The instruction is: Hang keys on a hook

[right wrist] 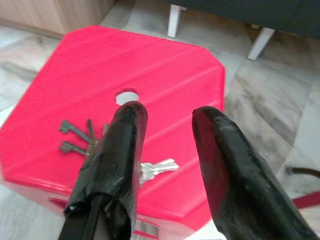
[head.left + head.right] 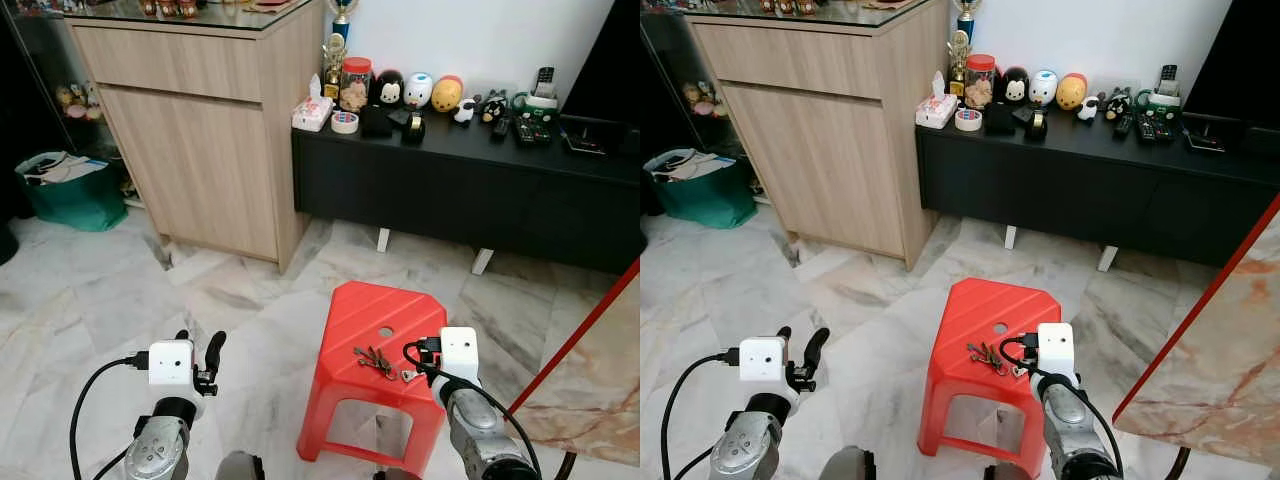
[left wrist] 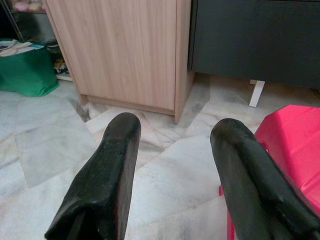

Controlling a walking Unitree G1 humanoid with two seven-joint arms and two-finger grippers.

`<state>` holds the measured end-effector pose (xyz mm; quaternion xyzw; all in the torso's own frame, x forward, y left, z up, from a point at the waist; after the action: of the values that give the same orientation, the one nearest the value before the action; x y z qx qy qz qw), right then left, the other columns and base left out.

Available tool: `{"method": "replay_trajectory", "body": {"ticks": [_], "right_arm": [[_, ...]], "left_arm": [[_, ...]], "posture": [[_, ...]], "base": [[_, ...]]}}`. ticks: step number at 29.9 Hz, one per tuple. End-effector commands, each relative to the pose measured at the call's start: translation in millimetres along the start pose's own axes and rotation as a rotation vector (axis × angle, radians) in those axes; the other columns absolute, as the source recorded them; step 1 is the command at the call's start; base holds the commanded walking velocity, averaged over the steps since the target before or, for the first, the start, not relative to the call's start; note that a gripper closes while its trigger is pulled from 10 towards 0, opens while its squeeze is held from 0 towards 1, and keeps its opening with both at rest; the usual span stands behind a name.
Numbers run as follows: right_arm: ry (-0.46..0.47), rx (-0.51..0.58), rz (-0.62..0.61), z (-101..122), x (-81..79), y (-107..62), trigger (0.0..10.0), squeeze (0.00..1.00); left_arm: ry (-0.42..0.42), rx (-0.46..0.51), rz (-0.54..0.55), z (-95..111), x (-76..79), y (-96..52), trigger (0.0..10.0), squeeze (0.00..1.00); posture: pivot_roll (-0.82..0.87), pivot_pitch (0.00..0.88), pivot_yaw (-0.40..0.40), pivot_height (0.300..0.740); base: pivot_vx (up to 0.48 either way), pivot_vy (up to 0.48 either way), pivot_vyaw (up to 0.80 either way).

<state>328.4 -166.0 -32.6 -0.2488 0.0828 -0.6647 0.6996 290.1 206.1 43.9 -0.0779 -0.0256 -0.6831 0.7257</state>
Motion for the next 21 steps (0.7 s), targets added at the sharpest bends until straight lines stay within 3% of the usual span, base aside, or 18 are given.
{"method": "replay_trajectory", "body": {"ticks": [1, 10, 21], "right_arm": [[-0.008, 0.002, 0.009, 6.6, -1.5, 3.2, 10.0, 0.0], [0.004, 0.045, 0.007, 12.8, -0.3, 2.9, 10.0, 0.0], [-0.007, 0.024, 0.006, 4.2, 0.5, 0.4, 10.0, 0.0]], "left_arm": [[-0.013, -0.012, 0.008, -2.0, -1.0, 1.4, 10.0, 0.0], [-0.017, -0.016, 0.006, -3.8, 0.0, 2.5, 10.0, 0.0], [-0.02, -0.019, 0.007, -5.2, 0.5, 3.5, 10.0, 0.0]], "posture": [[0.04, 0.028, -0.036, 0.639], [0.04, 0.03, -0.034, 0.591], [0.04, 0.028, -0.035, 0.591]], "base": [[0.0, 0.0, 0.0], [0.0, 0.0, 0.0], [0.0, 0.0, 0.0]]}}
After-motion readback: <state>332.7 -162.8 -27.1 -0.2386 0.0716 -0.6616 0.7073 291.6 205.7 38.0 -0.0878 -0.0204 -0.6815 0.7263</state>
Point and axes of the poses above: a point about 5 cm out from each wrist's last joint towards the gripper, its own y axis pointing out of the wrist towards the gripper, its own z axis along the axis of the wrist's last joint, x = y × z, the point moved 5 cm from there along y, pointing out of the wrist towards the gripper, and after that the axes turned 12 degrees about -y, right-handed, at the moved point
